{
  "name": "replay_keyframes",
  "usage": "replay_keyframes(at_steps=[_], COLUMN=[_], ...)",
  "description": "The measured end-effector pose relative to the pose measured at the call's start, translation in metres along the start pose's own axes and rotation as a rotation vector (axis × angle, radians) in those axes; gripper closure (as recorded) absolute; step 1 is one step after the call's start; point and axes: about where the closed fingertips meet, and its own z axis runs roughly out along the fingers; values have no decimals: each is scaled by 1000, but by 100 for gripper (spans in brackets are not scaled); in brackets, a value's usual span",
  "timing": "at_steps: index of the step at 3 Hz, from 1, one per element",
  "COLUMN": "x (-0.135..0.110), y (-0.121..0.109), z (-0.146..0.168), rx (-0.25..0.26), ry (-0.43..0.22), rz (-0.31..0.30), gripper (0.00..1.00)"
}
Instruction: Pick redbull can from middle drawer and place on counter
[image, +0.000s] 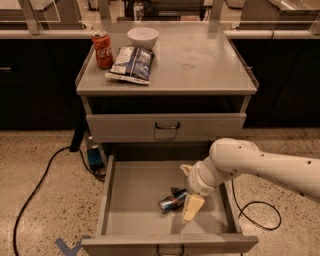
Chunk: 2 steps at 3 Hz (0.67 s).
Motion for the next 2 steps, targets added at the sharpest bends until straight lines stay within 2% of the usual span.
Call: replay_keyframes(at_steps=[1, 2], x=[21, 33], y=[-4, -3], z=[38, 86], rx=[-12, -49], ry=[-11, -51], rz=[28, 44], gripper=[0, 0])
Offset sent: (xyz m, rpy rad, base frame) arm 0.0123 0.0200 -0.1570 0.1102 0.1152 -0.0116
